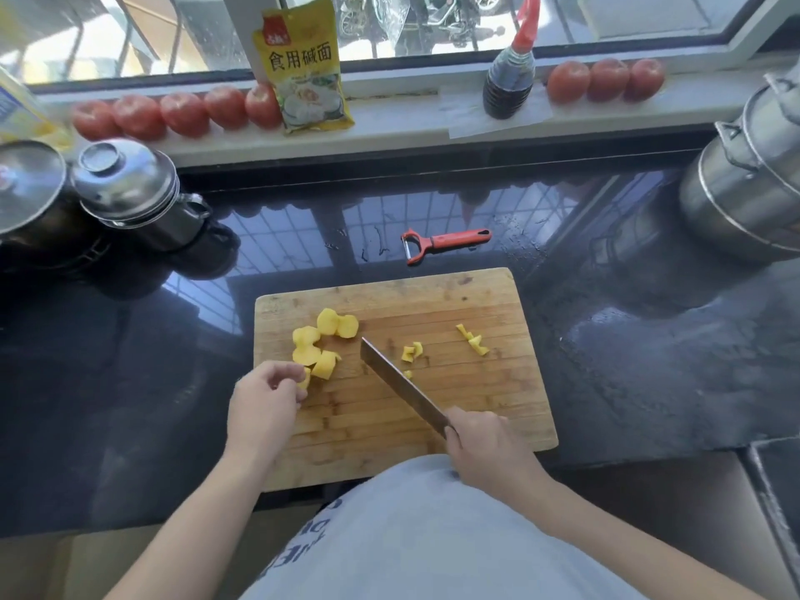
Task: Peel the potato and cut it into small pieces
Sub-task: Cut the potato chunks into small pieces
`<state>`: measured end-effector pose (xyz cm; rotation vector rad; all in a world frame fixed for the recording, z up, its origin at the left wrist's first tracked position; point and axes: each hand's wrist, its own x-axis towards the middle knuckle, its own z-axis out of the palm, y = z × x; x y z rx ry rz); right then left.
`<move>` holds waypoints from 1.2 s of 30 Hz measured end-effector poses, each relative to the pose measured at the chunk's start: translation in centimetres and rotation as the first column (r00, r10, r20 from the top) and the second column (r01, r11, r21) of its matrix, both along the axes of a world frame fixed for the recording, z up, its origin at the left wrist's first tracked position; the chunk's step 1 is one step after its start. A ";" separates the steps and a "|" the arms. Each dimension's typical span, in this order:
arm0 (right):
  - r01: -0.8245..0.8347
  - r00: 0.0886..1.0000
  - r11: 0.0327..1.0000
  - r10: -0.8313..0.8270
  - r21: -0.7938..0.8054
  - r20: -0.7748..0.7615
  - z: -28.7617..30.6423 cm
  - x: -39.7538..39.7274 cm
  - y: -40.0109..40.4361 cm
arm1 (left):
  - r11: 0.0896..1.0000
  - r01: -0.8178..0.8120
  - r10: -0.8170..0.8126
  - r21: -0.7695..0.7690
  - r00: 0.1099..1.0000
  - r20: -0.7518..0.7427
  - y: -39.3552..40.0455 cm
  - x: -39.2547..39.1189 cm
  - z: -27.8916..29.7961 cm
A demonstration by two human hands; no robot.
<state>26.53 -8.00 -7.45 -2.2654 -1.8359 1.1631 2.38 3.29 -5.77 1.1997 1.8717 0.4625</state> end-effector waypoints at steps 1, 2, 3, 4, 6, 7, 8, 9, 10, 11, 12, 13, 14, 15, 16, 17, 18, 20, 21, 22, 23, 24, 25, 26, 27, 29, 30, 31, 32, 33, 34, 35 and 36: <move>0.044 0.999 0.999 -0.044 0.010 0.008 -0.1 0.0 -0.2 | 1.000 0.019 -0.018 0.012 0.999 -0.041 -0.2 -0.6 -0.2; 0.094 0.995 0.995 -0.095 0.019 0.026 -0.1 0.1 -0.3 | 0.999 0.041 -0.039 0.025 0.996 -0.079 -0.4 -1.2 -0.6; 0.137 0.989 0.990 -0.139 0.034 0.058 0.0 0.3 -0.4 | 0.997 0.071 -0.066 0.040 0.991 -0.115 -0.5 -1.7 -1.1; 0.176 0.979 0.983 -0.180 0.054 0.097 0.0 0.5 -0.5 | 0.992 0.113 -0.102 0.062 0.982 -0.159 -0.5 -2.2 -1.6; 0.276 0.948 0.956 -0.287 0.099 0.135 0.0 1.1 -0.6 | 0.959 0.256 -0.212 0.119 0.931 -0.296 -0.4 -2.7 -2.6; 0.325 0.929 0.938 -0.340 0.116 0.147 0.0 1.5 -0.5 | 0.921 0.359 -0.279 0.153 0.881 -0.383 -0.1 -2.7 -3.1; 0.361 0.912 0.923 -0.379 0.130 0.157 -0.1 1.8 -0.4 | 0.858 0.480 -0.351 0.180 0.806 -0.477 0.3 -2.5 -3.6; 0.382 0.901 0.914 -0.402 0.139 0.162 0.0 2.1 -0.3 | 0.775 0.605 -0.421 0.184 0.710 -0.564 0.8 -2.2 -4.2; 0.393 0.897 0.909 -0.412 0.137 0.159 0.1 2.4 -0.2 | 0.682 0.711 -0.476 0.172 0.610 -0.634 1.5 -1.9 -4.8; 0.400 0.896 0.907 -0.417 0.132 0.150 0.2 2.6 -0.1 | 0.593 0.790 -0.515 0.152 0.518 -0.683 2.3 -1.6 -5.3; 0.408 0.897 0.904 -0.423 0.125 0.132 0.5 2.7 0.0 | 0.505 0.854 -0.545 0.125 0.428 -0.721 3.2 -1.4 -5.8; 0.417 0.897 0.901 -0.429 0.123 0.107 0.8 2.7 0.0 | 0.410 0.908 -0.569 0.082 0.325 -0.755 4.1 -1.1 -6.1; 0.423 0.897 0.897 -0.434 0.127 0.085 1.0 2.7 -0.1 | 0.316 0.948 -0.579 0.029 0.217 -0.786 5.0 -0.9 -6.1; 0.424 0.897 0.895 -0.436 0.138 0.069 1.3 2.6 -0.2 | 0.239 0.970 -0.580 -0.030 0.118 -0.806 5.8 -0.6 -5.9; 0.423 0.899 0.894 -0.435 0.149 0.056 1.5 2.5 -0.3 | 0.187 0.979 -0.581 -0.082 0.043 -0.813 6.4 -0.3 -5.6; 0.421 0.901 0.894 -0.431 0.153 0.041 1.6 2.4 -0.5 | 0.154 0.979 -0.589 -0.131 -0.016 -0.808 6.7 0.0 -5.3; 0.420 0.904 0.896 -0.428 0.148 0.026 1.6 2.2 -0.6 | 0.119 0.977 -0.596 -0.175 -0.070 -0.800 7.0 0.3 -5.2; 0.413 0.908 0.901 -0.419 0.132 0.019 1.6 2.0 -0.8 | 0.081 0.964 -0.586 -0.253 -0.159 -0.795 7.1 0.8 -5.4; 0.404 0.912 0.905 -0.410 0.132 0.020 1.6 2.0 -0.9 | 0.080 0.959 -0.580 -0.272 -0.177 -0.795 7.0 1.0 -5.5; 0.395 0.916 0.909 -0.401 0.133 0.017 1.6 2.1 -0.9 | 0.084 0.959 -0.577 -0.271 -0.175 -0.798 7.0 1.1 -5.7; 0.388 0.920 0.912 -0.393 0.137 0.011 1.6 2.2 -0.9 | 0.088 0.962 -0.578 -0.260 -0.163 -0.800 7.0 1.0 -5.9; 0.384 0.921 0.913 -0.389 0.140 0.003 1.7 2.3 -0.9 | 0.087 0.964 -0.580 -0.250 -0.154 -0.800 6.8 0.8 -6.1; 0.389 0.920 0.910 -0.392 0.144 -0.006 1.7 2.4 -0.9 | 0.084 0.970 -0.584 -0.229 -0.138 -0.800 6.7 0.7 -6.2; 0.399 0.916 0.905 -0.401 0.148 -0.014 1.7 2.6 -1.0 | 0.095 0.978 -0.592 -0.184 -0.093 -0.800 6.6 0.6 -6.3; 0.407 0.912 0.901 -0.409 0.148 -0.019 1.6 2.7 -1.0 | 0.118 0.986 -0.611 -0.122 -0.024 -0.791 6.3 0.7 -6.4; 0.420 0.907 0.896 -0.420 0.143 -0.031 1.5 2.9 -1.1 | 0.200 0.980 -0.696 -0.018 0.129 -0.706 5.0 1.3 -6.3; 0.422 0.906 0.896 -0.422 0.139 -0.034 1.4 3.0 -1.2 | 0.245 0.969 -0.757 0.028 0.209 -0.618 4.1 1.8 -6.1; 0.421 0.907 0.897 -0.420 0.137 -0.037 1.3 3.1 -1.2 | 0.296 0.953 -0.810 0.069 0.289 -0.511 2.9 2.4 -6.0; 0.417 0.908 0.899 -0.416 0.132 -0.036 1.3 3.1 -1.2 | 0.336 0.937 -0.839 0.096 0.344 -0.421 1.8 2.8 -6.0; 0.409 0.912 0.903 -0.408 0.131 -0.032 1.2 3.0 -1.1 | 0.357 0.929 -0.849 0.099 0.366 -0.380 0.8 3.1 -6.2; 0.396 0.918 0.909 -0.396 0.128 -0.024 1.2 2.9 -1.0 | 0.385 0.917 -0.841 0.099 0.393 -0.372 0.0 3.2 -6.5; 0.381 0.924 0.916 -0.382 0.128 -0.017 1.1 2.9 -0.9 | 0.445 0.890 -0.814 0.104 0.450 -0.367 -0.8 3.2 -6.9; 0.368 0.929 0.921 -0.370 0.126 -0.009 1.0 2.8 -0.9 | 0.549 0.830 -0.763 0.099 0.546 -0.345 -1.5 3.1 -7.3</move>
